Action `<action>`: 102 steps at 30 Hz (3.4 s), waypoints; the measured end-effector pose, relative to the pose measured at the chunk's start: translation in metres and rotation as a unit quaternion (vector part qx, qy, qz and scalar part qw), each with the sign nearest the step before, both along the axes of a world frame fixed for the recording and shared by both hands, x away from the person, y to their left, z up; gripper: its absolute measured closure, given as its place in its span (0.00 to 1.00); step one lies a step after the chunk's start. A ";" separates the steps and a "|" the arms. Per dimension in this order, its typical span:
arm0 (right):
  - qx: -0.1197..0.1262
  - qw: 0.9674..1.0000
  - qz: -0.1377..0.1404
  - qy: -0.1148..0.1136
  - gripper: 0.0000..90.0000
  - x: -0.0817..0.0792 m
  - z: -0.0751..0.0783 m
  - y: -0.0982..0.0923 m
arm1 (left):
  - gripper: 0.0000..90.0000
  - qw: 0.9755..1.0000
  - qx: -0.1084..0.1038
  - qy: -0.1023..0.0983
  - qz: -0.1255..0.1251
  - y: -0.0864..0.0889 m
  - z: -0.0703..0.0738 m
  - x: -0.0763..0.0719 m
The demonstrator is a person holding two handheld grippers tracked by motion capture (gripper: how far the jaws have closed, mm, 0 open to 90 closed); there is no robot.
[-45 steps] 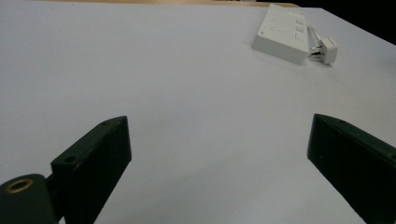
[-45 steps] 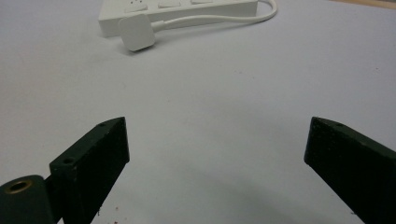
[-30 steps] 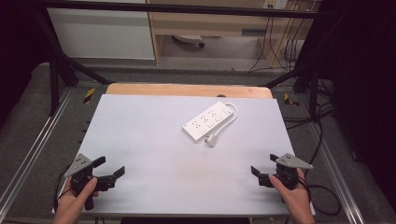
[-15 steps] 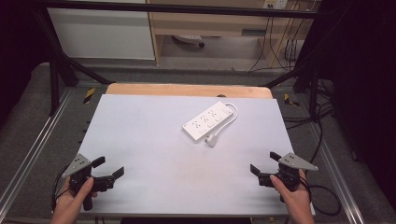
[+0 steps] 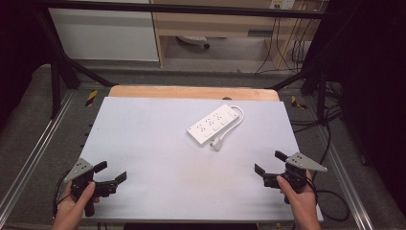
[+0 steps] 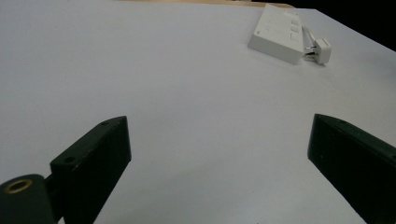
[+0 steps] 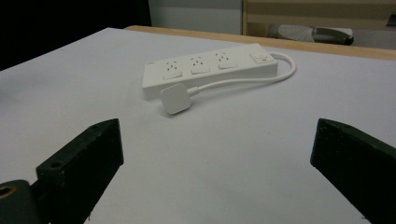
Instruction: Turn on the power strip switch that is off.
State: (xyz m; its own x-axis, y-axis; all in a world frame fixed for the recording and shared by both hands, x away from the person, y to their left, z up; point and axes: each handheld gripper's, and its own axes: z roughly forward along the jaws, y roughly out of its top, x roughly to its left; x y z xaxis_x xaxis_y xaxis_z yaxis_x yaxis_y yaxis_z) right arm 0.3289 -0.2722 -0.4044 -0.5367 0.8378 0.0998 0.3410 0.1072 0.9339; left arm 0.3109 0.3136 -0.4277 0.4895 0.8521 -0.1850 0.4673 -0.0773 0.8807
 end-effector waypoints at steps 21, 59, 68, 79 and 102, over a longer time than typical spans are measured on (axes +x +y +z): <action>-0.016 0.999 0.010 -0.029 0.03 0.020 0.037 0.018 | 0.07 1.000 0.001 0.006 -0.002 -0.002 -0.001 0.001; -0.019 0.999 0.016 -0.021 0.03 0.083 0.068 0.035 | 0.07 1.000 0.004 0.013 -0.005 -0.003 -0.003 0.001; -0.024 0.999 0.017 -0.011 0.03 0.094 0.066 0.043 | 0.07 1.000 0.005 0.014 -0.005 -0.003 -0.003 0.001; -0.026 1.000 0.015 -0.003 0.05 0.110 0.063 0.056 | 0.07 1.000 0.006 0.017 -0.007 -0.003 -0.004 0.002; -0.023 0.999 -0.024 0.024 0.23 0.151 0.040 0.073 | 0.07 1.000 0.006 0.020 -0.009 -0.003 -0.004 0.001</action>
State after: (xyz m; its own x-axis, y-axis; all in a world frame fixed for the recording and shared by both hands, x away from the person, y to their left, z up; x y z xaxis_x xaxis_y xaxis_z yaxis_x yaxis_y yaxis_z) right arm 0.4803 -0.1995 -0.3648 -0.4914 0.8667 0.0859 0.3910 0.1314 0.9110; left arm 0.3124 0.3101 -0.4317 0.4979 0.8452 -0.1945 0.4998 -0.0964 0.8607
